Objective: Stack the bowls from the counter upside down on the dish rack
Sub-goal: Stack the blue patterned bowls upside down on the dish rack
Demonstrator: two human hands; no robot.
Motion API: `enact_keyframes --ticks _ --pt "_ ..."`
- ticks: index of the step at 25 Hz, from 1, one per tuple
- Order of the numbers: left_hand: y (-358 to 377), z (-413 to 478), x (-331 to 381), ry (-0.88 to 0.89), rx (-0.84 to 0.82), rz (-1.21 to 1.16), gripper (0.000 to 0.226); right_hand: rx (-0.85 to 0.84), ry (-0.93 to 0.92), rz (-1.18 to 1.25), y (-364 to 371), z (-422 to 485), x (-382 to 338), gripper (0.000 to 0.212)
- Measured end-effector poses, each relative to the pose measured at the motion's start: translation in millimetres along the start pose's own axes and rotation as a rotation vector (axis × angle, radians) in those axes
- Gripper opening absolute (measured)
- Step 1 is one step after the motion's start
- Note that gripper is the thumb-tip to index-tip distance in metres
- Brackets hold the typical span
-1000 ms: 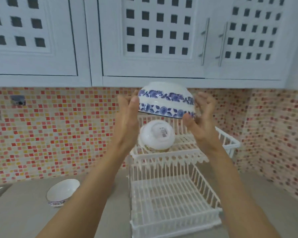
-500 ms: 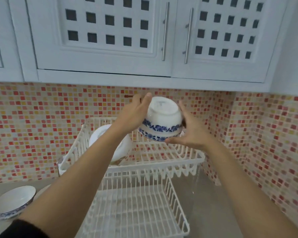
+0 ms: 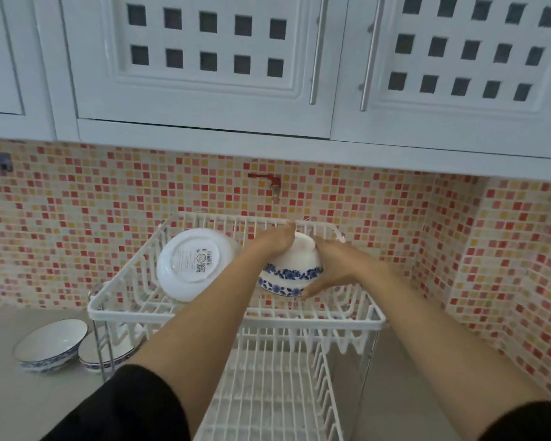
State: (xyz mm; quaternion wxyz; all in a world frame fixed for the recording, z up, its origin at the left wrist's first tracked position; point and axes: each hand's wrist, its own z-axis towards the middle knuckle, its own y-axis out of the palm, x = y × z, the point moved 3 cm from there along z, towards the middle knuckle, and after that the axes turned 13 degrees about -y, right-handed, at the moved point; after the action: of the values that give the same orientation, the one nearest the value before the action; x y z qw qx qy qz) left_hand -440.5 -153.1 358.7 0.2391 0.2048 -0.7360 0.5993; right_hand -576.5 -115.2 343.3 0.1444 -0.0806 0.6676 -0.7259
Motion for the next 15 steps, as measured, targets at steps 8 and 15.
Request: enact_keyframes --ticks 8,15 --pt "19 17 -12 -0.122 -0.041 -0.014 0.074 -0.088 0.008 -0.039 14 7 1 0.115" --pt "21 10 -8 -0.11 -0.032 0.061 0.073 -0.127 0.078 -0.098 14 4 -3 0.124"
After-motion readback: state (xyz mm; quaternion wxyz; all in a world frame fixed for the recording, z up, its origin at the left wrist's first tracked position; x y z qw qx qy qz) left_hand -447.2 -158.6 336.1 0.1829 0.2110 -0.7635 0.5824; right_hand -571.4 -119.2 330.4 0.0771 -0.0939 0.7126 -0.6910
